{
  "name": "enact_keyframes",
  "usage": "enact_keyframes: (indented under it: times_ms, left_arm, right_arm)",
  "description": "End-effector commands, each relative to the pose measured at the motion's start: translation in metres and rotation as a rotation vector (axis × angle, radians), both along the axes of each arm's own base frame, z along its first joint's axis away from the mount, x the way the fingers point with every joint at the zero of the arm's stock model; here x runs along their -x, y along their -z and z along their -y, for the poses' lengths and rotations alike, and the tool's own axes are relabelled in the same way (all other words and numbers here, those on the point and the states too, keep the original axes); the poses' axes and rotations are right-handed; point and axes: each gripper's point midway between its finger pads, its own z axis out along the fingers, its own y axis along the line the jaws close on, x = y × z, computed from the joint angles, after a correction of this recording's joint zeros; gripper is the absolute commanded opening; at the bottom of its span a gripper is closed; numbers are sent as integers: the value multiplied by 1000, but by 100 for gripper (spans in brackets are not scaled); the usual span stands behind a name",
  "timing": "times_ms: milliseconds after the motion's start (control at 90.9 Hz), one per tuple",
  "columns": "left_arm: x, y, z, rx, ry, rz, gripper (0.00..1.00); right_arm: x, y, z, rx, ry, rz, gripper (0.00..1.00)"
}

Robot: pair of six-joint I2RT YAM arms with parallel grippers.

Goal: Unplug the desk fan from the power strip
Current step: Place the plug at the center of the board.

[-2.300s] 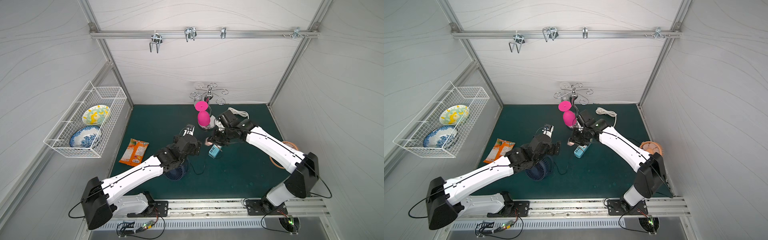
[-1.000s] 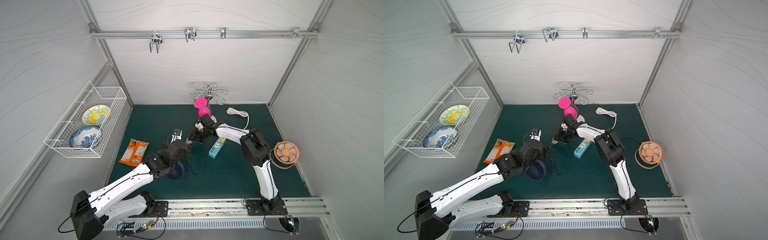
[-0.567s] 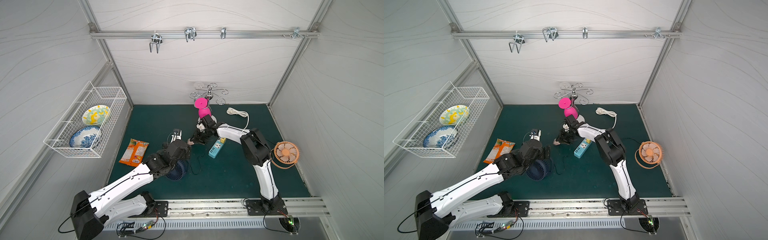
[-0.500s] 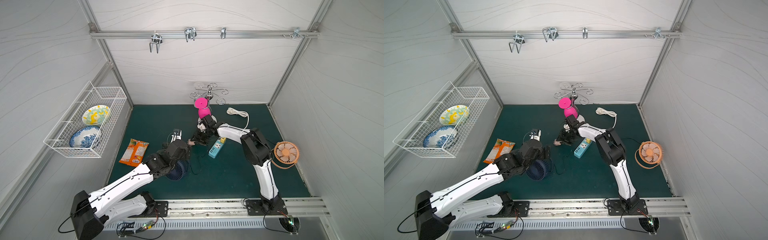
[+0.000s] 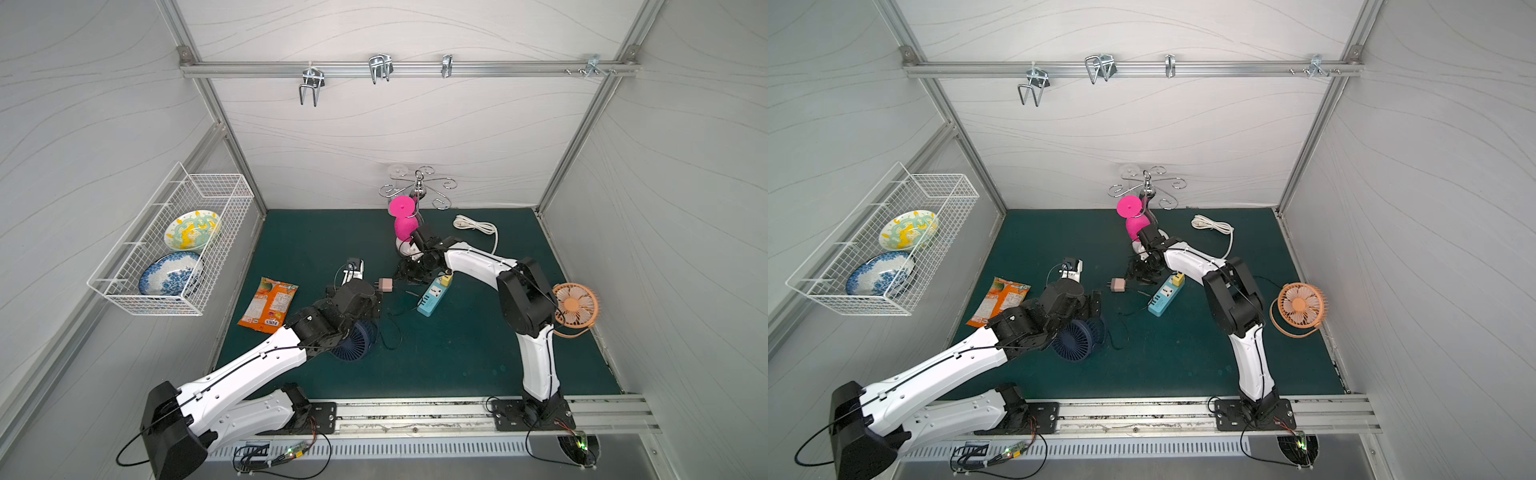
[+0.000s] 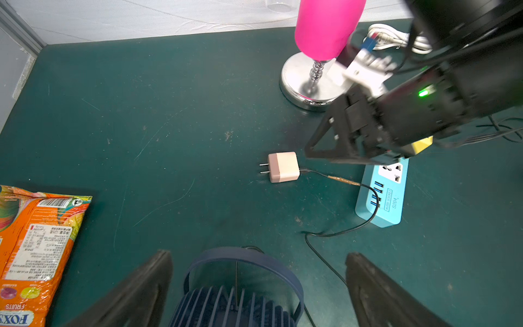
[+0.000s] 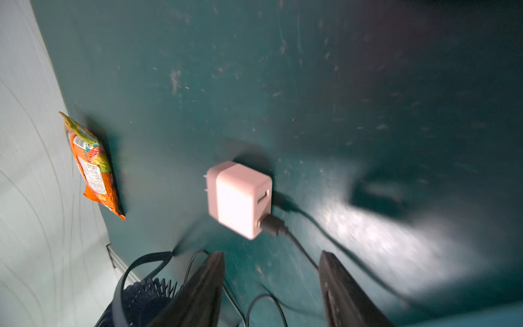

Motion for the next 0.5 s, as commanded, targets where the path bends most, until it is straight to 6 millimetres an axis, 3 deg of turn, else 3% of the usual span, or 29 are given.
enact_keyframes:
  times_ms: [0, 187, 484]
  left_arm:
    - [-6, -16, 5, 50, 5, 50, 100]
    - [-10, -32, 10, 95, 8, 93, 100]
    - [-8, -41, 46, 181, 179, 103, 96]
  right_arm:
    - [-1, -35, 22, 57, -2, 104, 58]
    - [7, -68, 45, 100, 9, 192, 57]
    - [35, -79, 72, 111, 18, 203, 57]
